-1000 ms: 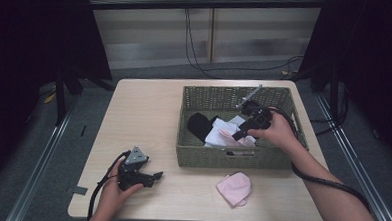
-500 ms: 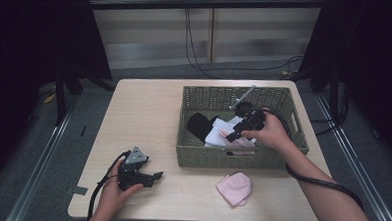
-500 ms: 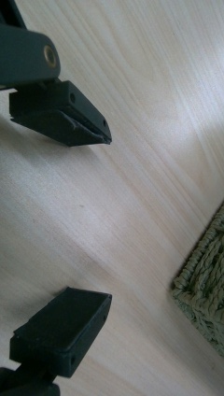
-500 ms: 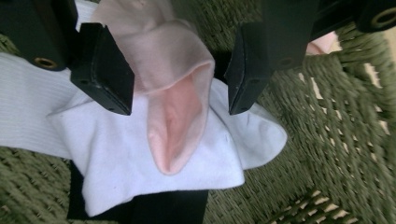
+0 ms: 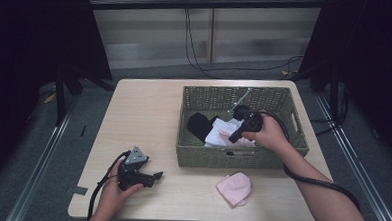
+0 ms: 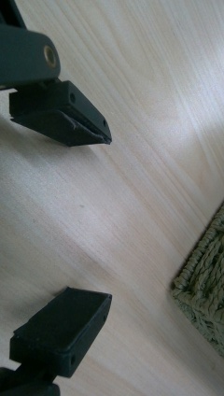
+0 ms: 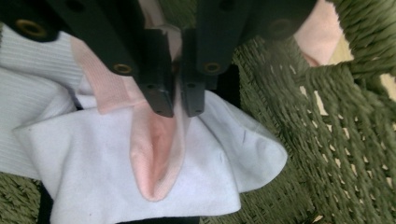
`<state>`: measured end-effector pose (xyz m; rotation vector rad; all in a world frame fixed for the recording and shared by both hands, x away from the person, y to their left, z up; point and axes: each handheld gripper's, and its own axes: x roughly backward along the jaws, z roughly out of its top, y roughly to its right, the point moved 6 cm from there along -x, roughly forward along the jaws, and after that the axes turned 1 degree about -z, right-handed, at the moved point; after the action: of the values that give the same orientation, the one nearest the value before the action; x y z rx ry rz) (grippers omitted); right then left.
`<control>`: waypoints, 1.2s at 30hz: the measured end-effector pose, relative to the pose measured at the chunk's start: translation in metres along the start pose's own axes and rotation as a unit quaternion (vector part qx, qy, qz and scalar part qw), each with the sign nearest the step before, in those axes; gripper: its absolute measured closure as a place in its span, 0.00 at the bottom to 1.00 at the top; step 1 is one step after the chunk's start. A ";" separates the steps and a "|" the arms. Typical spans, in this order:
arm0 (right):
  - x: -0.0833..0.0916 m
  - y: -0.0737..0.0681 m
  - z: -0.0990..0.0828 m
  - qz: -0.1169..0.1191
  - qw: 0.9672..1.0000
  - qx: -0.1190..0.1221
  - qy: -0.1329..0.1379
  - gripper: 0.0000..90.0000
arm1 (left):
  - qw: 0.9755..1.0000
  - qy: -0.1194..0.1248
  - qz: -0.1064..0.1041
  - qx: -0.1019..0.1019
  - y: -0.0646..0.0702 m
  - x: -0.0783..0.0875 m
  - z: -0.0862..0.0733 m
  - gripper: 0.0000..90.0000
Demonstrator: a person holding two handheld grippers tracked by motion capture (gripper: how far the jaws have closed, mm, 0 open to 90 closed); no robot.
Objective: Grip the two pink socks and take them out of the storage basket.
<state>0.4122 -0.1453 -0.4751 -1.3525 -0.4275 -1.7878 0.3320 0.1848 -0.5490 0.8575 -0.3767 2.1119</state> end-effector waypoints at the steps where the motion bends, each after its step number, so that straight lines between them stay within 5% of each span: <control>1: 0.000 0.000 0.000 0.000 1.000 0.000 0.000 0.95 | 1.000 0.000 0.000 0.000 0.000 0.000 0.000 0.21; 16: 0.048 0.006 -0.004 0.002 1.000 -0.009 0.021 0.96 | 1.000 0.000 0.000 0.000 0.000 0.000 0.000 0.21; 36: 0.098 -0.002 0.002 -0.007 0.999 0.010 0.031 0.96 | 1.000 0.003 0.003 0.000 0.000 0.000 0.000 0.21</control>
<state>0.4052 -0.1826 -0.3851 -1.2803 -0.4209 -1.8269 0.3326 0.1845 -0.5489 0.8506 -0.3751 2.1196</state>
